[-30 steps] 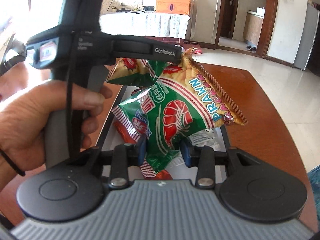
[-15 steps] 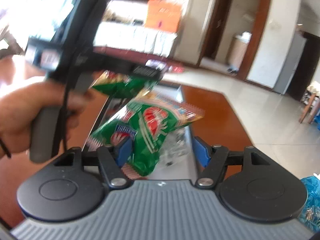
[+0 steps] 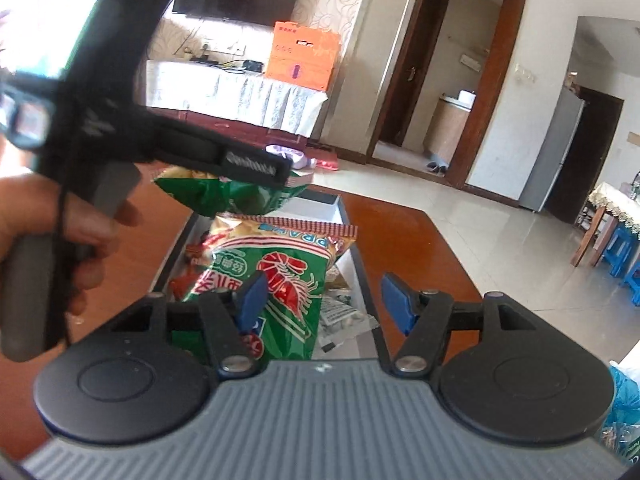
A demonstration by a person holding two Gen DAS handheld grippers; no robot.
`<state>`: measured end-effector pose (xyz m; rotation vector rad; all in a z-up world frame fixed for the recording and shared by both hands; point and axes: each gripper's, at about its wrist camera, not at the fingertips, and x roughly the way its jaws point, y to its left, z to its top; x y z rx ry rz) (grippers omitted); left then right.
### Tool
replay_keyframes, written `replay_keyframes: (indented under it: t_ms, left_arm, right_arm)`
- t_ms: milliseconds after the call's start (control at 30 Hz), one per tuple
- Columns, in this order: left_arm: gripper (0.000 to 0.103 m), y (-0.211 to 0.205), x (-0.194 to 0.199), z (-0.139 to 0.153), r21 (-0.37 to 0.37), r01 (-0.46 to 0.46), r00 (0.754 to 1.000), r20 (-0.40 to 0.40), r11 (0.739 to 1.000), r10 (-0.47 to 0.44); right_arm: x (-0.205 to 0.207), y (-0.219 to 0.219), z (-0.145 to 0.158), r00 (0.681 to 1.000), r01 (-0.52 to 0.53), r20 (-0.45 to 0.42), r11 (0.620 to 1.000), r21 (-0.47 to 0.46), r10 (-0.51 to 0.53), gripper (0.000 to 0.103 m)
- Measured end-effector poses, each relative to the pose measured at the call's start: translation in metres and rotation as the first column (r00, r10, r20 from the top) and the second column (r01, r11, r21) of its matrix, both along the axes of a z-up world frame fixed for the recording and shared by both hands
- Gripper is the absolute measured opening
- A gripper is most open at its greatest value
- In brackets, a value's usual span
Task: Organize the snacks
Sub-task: 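Open left tool dropping chip bag in box while right tool releases prawn bag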
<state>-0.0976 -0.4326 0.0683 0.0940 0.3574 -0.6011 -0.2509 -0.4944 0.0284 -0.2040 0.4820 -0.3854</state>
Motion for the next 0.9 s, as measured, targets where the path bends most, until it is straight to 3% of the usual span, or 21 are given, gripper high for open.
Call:
replay_keyframes:
  t_ms: [233, 367, 667, 900]
  left_arm:
    - [0.097, 0.019, -0.045, 0.02, 0.015, -0.011, 0.997, 0.074, 1.0, 0.01]
    - [0.097, 0.03, -0.06, 0.024, 0.015, -0.005, 0.997, 0.077, 1.0, 0.004]
    - [0.097, 0.038, -0.073, 0.031, 0.005, -0.013, 0.997, 0.079, 1.0, 0.013]
    - [0.097, 0.069, -0.114, 0.046, -0.029, -0.053, 0.99, 0.126, 0.998, 0.056]
  right_arm:
    - [-0.02, -0.006, 0.003, 0.994, 0.024, 0.108, 0.996, 0.084, -0.033, 0.069]
    - [-0.026, -0.005, 0.001, 0.992, 0.034, 0.116, 0.995, 0.093, -0.045, 0.069]
    - [-0.042, 0.006, 0.012, 0.966, 0.017, 0.258, 0.998, 0.064, -0.033, 0.069]
    - [-0.073, 0.02, 0.019, 0.936, 0.011, 0.35, 0.999, 0.052, -0.028, 0.074]
